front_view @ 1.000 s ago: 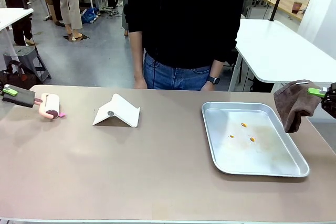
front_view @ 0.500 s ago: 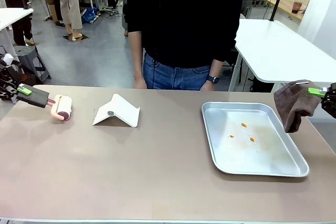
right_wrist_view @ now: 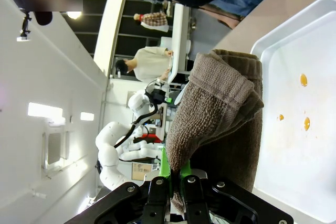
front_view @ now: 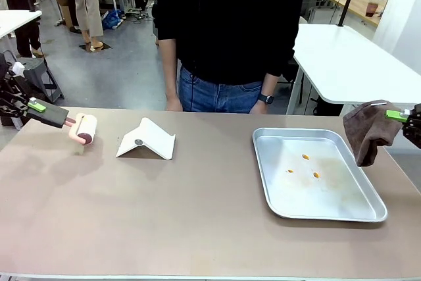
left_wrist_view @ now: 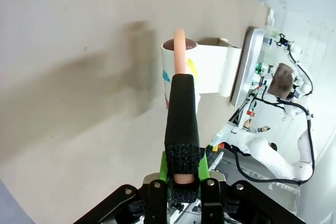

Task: Clean the surface of the table.
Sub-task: If a person points to the right, clean the right side of the table with your right hand, and if they point to the left, clean the left side with your left hand.

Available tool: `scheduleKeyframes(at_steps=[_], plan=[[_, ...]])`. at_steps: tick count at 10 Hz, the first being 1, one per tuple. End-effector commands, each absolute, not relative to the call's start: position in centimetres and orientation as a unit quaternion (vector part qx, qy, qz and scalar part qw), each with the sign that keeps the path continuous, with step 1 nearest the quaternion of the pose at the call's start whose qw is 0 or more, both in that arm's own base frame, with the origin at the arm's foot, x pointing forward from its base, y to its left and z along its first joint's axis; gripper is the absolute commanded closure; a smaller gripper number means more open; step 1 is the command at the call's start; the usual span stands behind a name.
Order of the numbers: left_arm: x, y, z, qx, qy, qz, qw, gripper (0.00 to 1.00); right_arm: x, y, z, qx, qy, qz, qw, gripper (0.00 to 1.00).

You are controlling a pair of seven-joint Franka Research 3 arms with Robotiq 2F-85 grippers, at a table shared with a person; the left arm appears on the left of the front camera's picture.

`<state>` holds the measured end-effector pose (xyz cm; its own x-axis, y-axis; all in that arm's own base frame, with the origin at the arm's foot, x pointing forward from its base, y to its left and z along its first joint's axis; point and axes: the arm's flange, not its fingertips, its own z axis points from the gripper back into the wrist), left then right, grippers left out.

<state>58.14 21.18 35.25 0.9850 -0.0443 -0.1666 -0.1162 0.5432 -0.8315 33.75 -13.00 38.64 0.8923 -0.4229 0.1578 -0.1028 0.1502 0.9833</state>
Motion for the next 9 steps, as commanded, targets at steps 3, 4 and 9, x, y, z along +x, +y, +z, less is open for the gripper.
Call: scheduleKeyframes(at_steps=[3,4,9], plan=[[51.6,25.7,41.5,-0.524,0.043,0.006,0.85,1.0,33.6,-13.0,38.9,0.647,-0.205,-0.106,0.727,1.0],[48.8,27.1,42.8,-0.532,0.037,-0.001,0.846,1.0,33.6,-13.0,38.9,0.647,-0.205,-0.106,0.727,1.0],[37.6,33.7,44.2,-0.607,-0.009,-0.014,0.795,1.0,33.6,-13.0,38.9,0.647,-0.205,-0.106,0.727,1.0]])
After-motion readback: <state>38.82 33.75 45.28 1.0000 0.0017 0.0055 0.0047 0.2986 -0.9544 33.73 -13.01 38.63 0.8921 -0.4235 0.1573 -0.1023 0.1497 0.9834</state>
